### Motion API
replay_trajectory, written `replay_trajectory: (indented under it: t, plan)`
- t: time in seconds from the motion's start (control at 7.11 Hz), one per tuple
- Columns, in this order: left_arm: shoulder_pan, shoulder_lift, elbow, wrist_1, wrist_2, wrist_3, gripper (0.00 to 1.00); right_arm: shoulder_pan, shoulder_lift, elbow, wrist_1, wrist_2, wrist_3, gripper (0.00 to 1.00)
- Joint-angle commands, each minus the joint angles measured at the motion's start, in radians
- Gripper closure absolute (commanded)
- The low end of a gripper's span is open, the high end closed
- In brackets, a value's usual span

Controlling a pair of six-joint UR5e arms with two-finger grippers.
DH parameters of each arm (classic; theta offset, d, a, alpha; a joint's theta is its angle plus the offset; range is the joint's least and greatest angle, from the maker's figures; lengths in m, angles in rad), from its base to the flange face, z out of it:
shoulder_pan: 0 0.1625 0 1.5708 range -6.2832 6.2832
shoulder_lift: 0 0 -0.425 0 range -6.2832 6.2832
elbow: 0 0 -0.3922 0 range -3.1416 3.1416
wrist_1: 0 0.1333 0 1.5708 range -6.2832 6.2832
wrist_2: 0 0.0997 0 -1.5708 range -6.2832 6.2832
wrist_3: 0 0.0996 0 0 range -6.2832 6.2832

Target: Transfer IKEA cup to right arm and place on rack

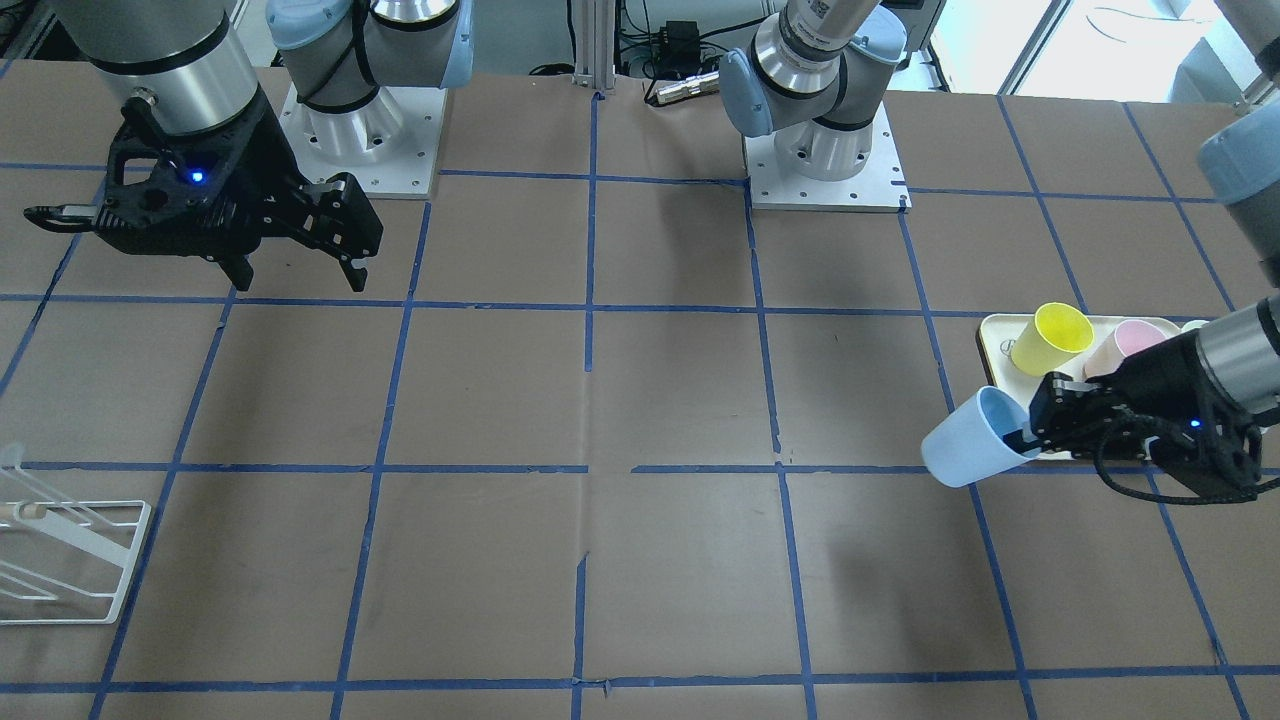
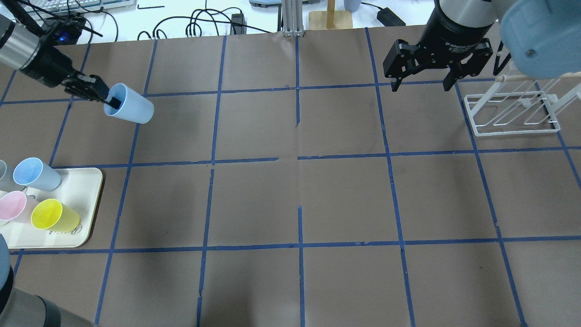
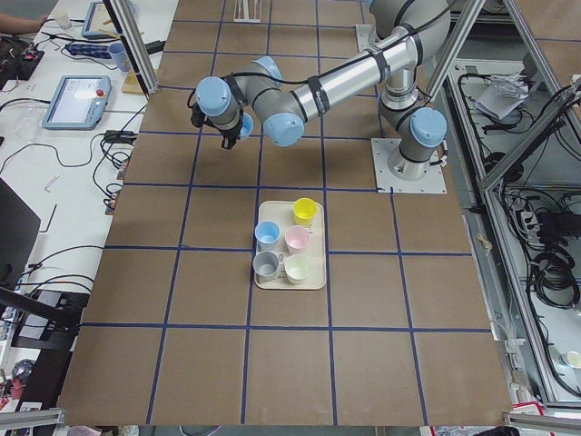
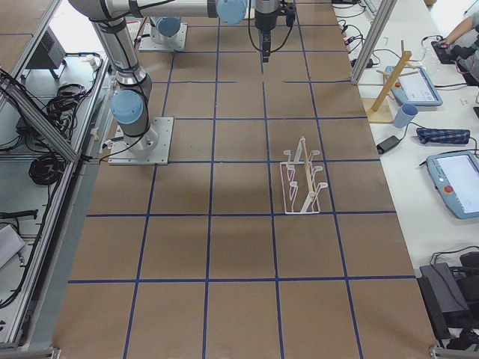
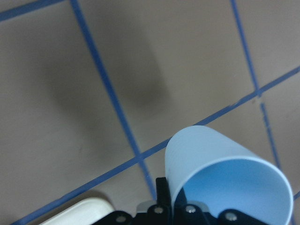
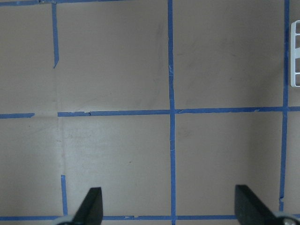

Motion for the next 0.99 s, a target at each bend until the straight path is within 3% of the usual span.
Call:
replay_trajectory:
  t: [0.0, 0.28, 0.56, 0.7, 0.84]
  plan:
    - [-0.136, 0.017, 0.000, -0.076, -0.275, -0.250, 1.00, -0.001, 0.000, 0.000, 0.000, 0.000, 0.001, 0.00]
    - [-0.239, 0.037, -0.021, -0.143, -0.509, -0.425, 1.00, -0.001, 0.000, 0.000, 0.002, 0.000, -0.001, 0.00]
    - [-0.256, 0.046, -0.034, -0.308, -0.668, -0.443, 1.00, -0.003, 0.000, 0.000, 0.000, 0.000, -0.001, 0.00]
    - [-0.273, 0.058, -0.050, -0.338, -0.682, -0.441, 1.00, -0.003, 0.000, 0.000, 0.000, 0.000, -0.001, 0.00]
    - [-0.308, 0.075, -0.096, -0.369, -0.793, -0.441, 1.00, -0.013, 0.002, -0.003, 0.002, 0.024, 0.002, 0.00]
